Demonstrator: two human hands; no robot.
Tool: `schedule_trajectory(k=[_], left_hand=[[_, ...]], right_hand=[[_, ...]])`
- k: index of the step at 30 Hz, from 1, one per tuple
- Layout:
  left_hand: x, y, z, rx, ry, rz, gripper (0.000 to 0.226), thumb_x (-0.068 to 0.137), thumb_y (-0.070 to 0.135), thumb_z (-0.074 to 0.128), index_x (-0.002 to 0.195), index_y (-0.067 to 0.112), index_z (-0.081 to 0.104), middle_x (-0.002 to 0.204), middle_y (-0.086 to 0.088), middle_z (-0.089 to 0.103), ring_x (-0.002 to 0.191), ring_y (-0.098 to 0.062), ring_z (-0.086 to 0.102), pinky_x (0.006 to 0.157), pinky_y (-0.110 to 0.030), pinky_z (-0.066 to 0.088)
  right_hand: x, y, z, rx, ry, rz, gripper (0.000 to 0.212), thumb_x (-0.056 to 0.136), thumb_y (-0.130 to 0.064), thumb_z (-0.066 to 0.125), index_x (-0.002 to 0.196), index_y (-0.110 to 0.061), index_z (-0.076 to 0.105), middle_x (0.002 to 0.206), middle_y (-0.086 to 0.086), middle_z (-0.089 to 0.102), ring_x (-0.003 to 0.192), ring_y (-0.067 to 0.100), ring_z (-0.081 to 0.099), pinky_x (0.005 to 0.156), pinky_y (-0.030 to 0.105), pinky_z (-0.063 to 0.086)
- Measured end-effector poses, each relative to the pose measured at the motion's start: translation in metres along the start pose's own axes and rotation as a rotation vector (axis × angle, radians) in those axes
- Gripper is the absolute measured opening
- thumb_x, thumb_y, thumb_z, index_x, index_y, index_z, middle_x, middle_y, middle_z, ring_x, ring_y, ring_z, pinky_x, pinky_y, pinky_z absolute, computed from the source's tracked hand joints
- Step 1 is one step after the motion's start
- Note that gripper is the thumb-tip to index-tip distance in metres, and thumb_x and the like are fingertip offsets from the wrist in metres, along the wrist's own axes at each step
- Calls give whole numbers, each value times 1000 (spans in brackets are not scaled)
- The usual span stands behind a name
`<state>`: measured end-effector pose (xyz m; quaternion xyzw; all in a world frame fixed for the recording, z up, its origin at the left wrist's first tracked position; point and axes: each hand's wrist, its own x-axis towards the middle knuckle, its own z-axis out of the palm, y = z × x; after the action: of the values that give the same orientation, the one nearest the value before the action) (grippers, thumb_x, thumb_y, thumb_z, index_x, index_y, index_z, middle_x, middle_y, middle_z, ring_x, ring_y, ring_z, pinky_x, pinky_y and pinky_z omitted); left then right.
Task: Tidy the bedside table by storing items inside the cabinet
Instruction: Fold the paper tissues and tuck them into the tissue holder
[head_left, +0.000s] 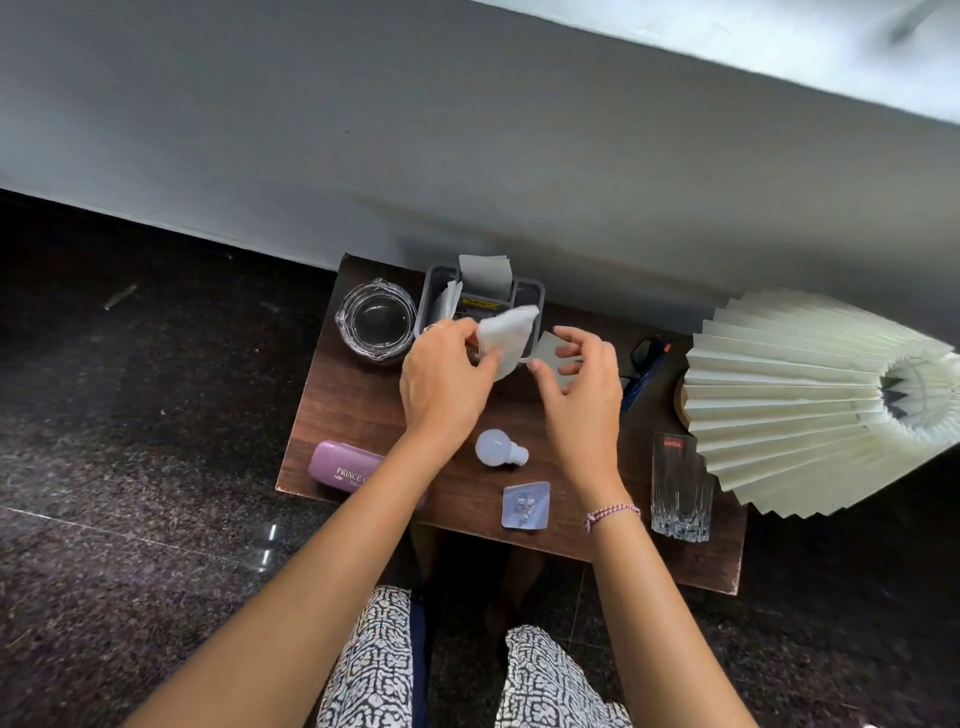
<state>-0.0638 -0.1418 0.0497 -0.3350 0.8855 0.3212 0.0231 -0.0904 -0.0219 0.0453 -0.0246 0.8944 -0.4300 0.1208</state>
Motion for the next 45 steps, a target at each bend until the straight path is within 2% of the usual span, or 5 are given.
schedule_trajectory(k=[9, 16, 23, 35, 45], left_hand=[[-2, 6, 3, -135, 36, 14, 18, 81, 32, 66, 75, 18, 57, 66, 2, 61, 66, -21, 56, 61, -29, 40], [0, 18, 9, -302, -111, 40, 8, 80, 17, 62, 88, 19, 64, 83, 7, 71, 81, -11, 65, 73, -27, 50], [7, 25, 16, -482, -293, -7, 51, 85, -4, 38, 126, 18, 58, 121, -2, 66, 114, -6, 58, 94, -15, 43], [17, 27, 32, -568, -259, -52, 43, 91, 2, 40, 130, 14, 55, 128, -3, 61, 121, -12, 54, 104, -31, 45], [19, 27, 37, -536, -219, -75, 40, 92, 4, 40, 128, 12, 56, 127, -6, 62, 120, -14, 55, 103, -36, 46]], right_hand=[[4, -5, 2, 742, -170, 586, 36, 97, -40, 40, 119, -13, 49, 112, 9, 62, 101, 16, 64, 84, 25, 55], [24, -21, 0, 898, -207, 582, 53, 99, -49, 26, 121, -9, 54, 119, 9, 62, 112, 18, 59, 103, 37, 45], [35, -26, 6, 941, -233, 556, 66, 96, -55, 21, 139, -8, 40, 137, 14, 50, 127, 20, 49, 112, 40, 34], [39, -20, 17, 825, -245, 443, 64, 93, -60, 19, 133, -18, 45, 113, -7, 58, 101, 1, 56, 92, 23, 43], [38, -14, 19, 883, -267, 470, 67, 93, -59, 18, 141, -17, 36, 126, -6, 53, 112, 1, 50, 106, 29, 37]])
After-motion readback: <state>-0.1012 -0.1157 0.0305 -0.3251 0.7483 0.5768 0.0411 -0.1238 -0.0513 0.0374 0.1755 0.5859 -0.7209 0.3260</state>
